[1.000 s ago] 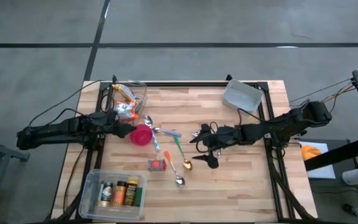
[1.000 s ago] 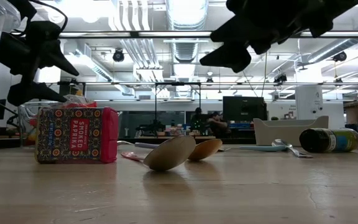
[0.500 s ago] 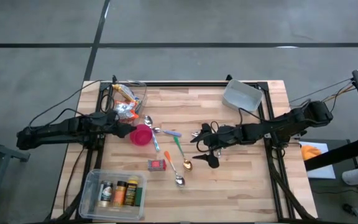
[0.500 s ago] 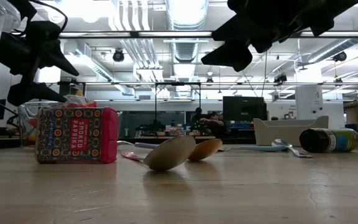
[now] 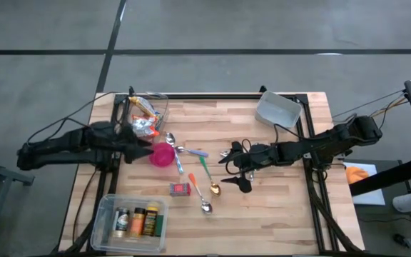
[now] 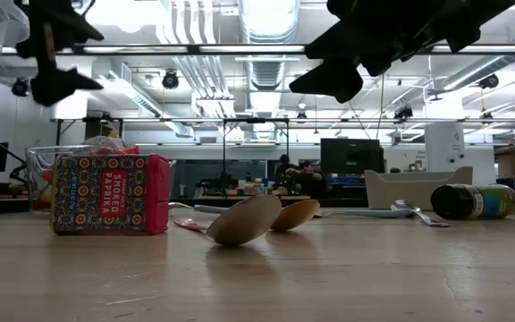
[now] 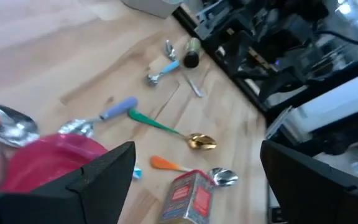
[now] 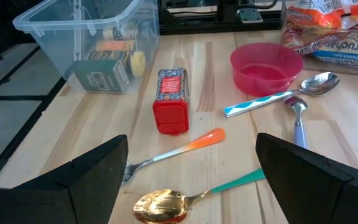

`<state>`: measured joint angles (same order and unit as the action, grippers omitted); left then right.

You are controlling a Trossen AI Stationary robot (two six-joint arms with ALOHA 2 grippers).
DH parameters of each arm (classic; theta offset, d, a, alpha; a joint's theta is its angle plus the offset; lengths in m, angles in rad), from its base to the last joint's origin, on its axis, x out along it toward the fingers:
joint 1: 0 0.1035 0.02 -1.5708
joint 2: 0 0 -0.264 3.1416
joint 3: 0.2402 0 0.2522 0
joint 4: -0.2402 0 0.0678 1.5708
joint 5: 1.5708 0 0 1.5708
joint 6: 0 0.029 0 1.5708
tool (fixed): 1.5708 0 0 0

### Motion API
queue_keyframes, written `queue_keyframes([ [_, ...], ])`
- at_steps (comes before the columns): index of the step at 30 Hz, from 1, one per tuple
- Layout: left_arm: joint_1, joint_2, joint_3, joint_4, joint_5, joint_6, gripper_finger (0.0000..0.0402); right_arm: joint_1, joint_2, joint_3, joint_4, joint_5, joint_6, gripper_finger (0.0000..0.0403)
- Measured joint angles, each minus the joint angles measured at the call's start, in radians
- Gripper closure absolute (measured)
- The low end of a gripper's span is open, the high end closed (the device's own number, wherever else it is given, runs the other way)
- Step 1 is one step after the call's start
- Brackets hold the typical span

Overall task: Pick & Place Food Item
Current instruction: Put the red seasoning can into the white bin

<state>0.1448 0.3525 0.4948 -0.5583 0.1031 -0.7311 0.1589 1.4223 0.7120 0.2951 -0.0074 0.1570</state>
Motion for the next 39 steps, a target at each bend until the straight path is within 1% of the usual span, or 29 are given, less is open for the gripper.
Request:
queue_keyframes([
  [3,0.000,0.074,0.105,-0.086,-0.025,0.060,0.0055,0.000,0.000,0.000,0.000,0.000,0.000,0.0051],
  [7,0.000,0.202,0.236,-0.193,-0.032,0.156,0.0055,0.000,0.000,0.000,0.000,0.000,0.000,0.0051],
  [10,-0.007,0.301,0.309,-0.236,-0.036,0.229,0.0055,0.000,0.000,0.000,0.000,0.000,0.000,0.0051],
  [13,-0.025,0.391,0.354,-0.238,-0.036,0.283,0.0055,0.000,0.000,0.000,0.000,0.000,0.000,0.0051],
  [19,-0.111,0.508,0.403,-0.233,-0.042,0.339,0.0055,0.000,0.000,0.000,0.000,0.001,0.000,0.0051],
  [24,-0.223,0.564,0.401,-0.245,-0.153,0.334,0.0055,0.000,0.000,0.000,0.000,0.001,0.000,0.0051],
  [28,-0.309,0.598,0.411,-0.250,-0.192,0.302,0.0055,0.000,0.000,0.000,0.000,0.001,0.000,0.0051],
  [34,-0.431,0.646,0.445,-0.247,-0.332,0.283,0.0055,0.000,0.000,0.000,0.000,0.001,0.000,0.0051],
  [36,-0.456,0.672,0.460,-0.216,-0.348,0.281,0.0055,0.000,0.000,0.000,0.000,0.001,0.000,0.0051],
  [39,-0.490,0.731,0.483,-0.210,-0.353,0.328,0.0055,0.000,0.000,0.000,0.000,0.001,0.000,0.0051],
])
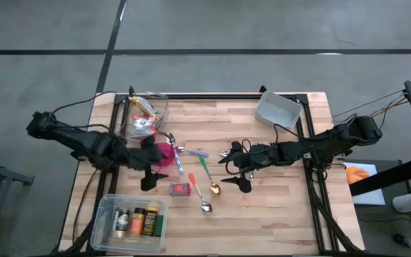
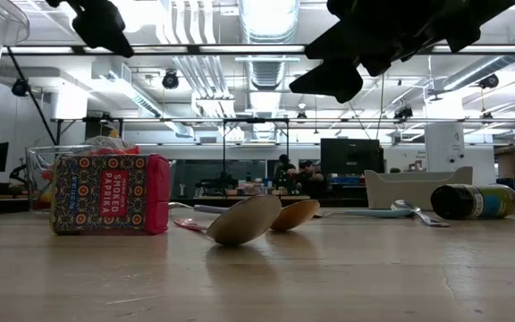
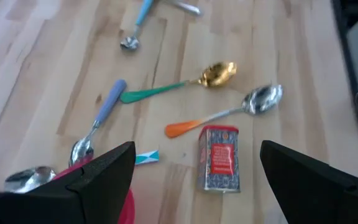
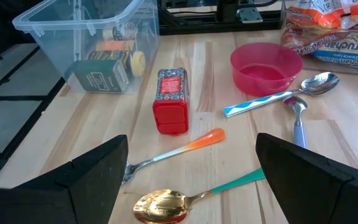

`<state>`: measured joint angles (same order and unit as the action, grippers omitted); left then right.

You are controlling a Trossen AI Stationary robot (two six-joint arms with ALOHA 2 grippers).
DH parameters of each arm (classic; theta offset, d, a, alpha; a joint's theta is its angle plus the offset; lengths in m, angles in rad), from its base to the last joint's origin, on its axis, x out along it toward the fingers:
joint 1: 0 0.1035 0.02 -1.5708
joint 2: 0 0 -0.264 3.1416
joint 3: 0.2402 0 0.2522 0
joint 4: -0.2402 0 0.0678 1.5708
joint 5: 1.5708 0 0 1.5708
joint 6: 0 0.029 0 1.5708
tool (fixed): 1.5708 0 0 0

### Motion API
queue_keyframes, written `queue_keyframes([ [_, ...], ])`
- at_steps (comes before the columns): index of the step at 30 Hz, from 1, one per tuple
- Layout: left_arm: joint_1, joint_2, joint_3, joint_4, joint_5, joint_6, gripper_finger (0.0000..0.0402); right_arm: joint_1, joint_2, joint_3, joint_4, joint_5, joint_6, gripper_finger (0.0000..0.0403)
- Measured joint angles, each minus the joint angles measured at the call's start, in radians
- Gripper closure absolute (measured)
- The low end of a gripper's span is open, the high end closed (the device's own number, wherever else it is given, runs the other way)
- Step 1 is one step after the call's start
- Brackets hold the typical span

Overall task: Pick & Place Food Item
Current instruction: Put the red seasoning can into the white bin

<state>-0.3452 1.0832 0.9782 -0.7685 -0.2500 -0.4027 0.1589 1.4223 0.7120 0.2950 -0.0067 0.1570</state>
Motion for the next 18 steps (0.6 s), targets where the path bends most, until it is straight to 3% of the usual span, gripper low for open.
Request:
queue_keyframes([
  [6,-0.028,0.150,0.023,0.010,-0.002,-0.026,0.0056,0.000,0.000,0.000,-0.001,0.000,0.000,0.0051],
  [18,-0.032,0.381,0.086,0.032,0.136,-0.039,0.0056,0.000,0.000,0.000,0.000,0.000,0.000,0.0051],
])
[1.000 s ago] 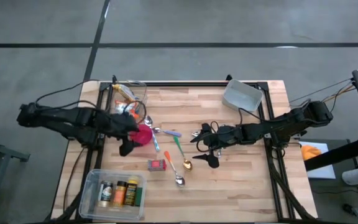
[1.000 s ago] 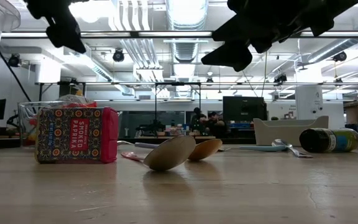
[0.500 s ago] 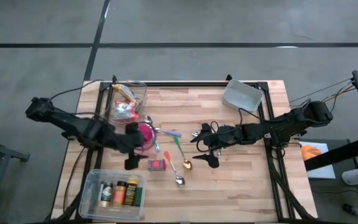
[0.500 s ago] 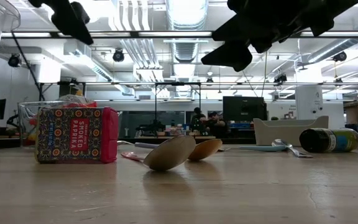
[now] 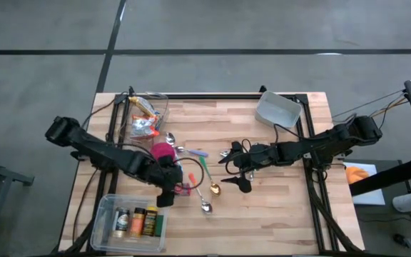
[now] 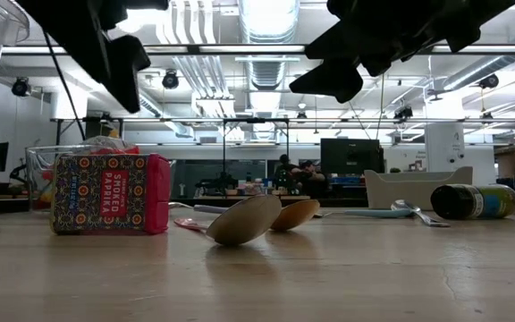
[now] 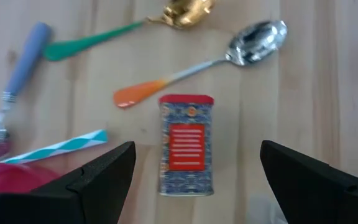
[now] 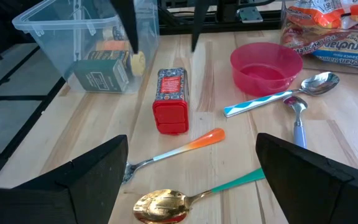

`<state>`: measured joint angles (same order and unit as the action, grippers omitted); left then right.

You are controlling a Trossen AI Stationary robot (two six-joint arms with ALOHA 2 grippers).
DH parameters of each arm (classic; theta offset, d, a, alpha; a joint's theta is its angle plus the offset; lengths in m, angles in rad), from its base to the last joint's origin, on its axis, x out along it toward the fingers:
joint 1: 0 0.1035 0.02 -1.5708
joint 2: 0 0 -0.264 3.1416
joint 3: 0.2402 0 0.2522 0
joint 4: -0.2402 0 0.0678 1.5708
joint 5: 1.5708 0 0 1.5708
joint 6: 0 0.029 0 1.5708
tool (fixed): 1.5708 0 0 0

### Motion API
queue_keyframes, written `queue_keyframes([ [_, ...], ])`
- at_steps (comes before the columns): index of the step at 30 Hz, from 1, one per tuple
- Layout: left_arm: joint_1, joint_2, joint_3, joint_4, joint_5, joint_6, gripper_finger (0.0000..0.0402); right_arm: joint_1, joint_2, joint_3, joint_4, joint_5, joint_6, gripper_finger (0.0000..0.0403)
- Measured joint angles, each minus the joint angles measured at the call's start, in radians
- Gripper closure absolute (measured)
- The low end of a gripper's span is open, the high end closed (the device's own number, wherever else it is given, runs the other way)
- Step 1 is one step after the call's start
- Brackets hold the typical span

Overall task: Pick & Place Food Item
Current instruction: Put the red seasoning can into the white bin

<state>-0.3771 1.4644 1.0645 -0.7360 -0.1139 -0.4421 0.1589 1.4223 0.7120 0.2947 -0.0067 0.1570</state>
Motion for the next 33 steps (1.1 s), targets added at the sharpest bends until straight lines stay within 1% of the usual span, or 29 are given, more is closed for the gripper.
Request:
queue_keyframes([
  [12,0.016,0.162,0.060,0.020,0.107,0.017,0.0056,0.000,0.000,0.000,0.000,0.000,0.000,0.0051],
  [13,0.019,0.172,0.060,0.021,0.098,0.027,0.0056,0.000,0.000,0.000,0.000,0.000,0.000,0.0051],
  [14,0.025,0.182,0.060,0.011,0.119,0.021,0.0056,0.000,0.000,0.000,0.000,0.000,0.000,0.0051],
  [19,0.058,0.186,0.064,-0.019,0.169,0.026,0.0056,0.000,0.000,0.000,0.000,0.003,0.000,0.0051],
  [26,0.082,0.187,0.069,-0.070,0.189,0.008,0.0056,0.000,0.000,0.000,-0.001,0.006,0.000,0.0051],
  [33,0.084,0.188,0.163,-0.170,0.189,-0.004,0.0056,0.000,0.000,0.000,-0.001,0.006,0.000,0.0051],
])
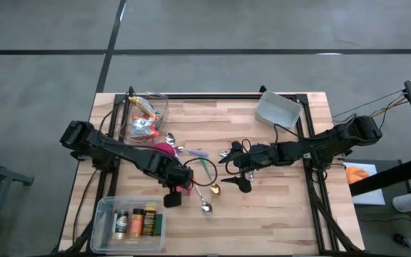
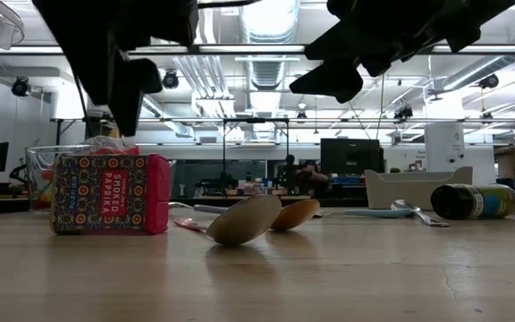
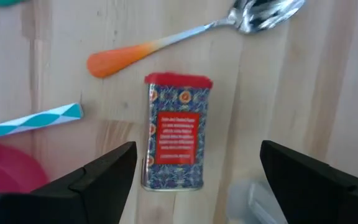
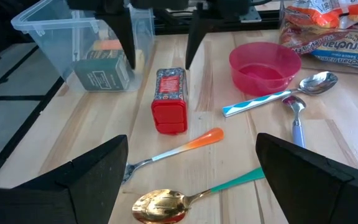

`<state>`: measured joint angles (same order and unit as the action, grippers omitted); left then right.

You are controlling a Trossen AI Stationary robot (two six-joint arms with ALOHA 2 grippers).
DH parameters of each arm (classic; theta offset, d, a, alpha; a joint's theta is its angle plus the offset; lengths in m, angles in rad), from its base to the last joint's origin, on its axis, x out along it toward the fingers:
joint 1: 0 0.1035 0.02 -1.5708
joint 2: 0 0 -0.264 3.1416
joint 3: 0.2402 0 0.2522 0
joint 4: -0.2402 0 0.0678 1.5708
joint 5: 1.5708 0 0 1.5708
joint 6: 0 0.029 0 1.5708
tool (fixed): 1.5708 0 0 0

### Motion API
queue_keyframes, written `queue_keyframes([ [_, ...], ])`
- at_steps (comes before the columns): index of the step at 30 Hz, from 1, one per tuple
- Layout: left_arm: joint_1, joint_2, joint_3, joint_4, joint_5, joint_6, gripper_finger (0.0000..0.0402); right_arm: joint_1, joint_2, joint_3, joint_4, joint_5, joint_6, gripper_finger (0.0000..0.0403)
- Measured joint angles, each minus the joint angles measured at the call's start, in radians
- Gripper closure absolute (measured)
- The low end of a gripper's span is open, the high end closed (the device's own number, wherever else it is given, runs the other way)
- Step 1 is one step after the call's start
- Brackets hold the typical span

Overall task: Pick & Place Food Item
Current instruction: Put the red seasoning can into the white bin

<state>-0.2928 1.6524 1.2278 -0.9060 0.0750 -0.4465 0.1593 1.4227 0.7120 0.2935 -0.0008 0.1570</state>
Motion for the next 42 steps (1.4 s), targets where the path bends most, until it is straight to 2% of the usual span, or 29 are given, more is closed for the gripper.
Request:
queue_keyframes([
  [6,0.000,0.009,0.028,0.014,-0.049,0.006,0.0056,0.000,0.000,0.000,0.000,0.000,0.000,0.0051],
  [20,0.003,0.169,0.028,0.015,-0.022,0.016,0.0056,0.000,0.000,0.000,0.000,0.001,0.000,0.0051],
  [34,0.016,0.157,0.003,0.060,-0.019,0.020,0.0056,0.000,0.000,0.000,0.000,0.001,0.000,0.0051],
  [37,0.011,0.157,-0.024,0.067,-0.019,0.012,0.0071,0.000,0.000,0.000,0.000,0.001,0.000,0.0051],
  [42,0.013,0.157,-0.060,0.079,-0.022,-0.023,0.0125,0.000,0.000,0.000,0.000,0.001,0.000,0.0051],
])
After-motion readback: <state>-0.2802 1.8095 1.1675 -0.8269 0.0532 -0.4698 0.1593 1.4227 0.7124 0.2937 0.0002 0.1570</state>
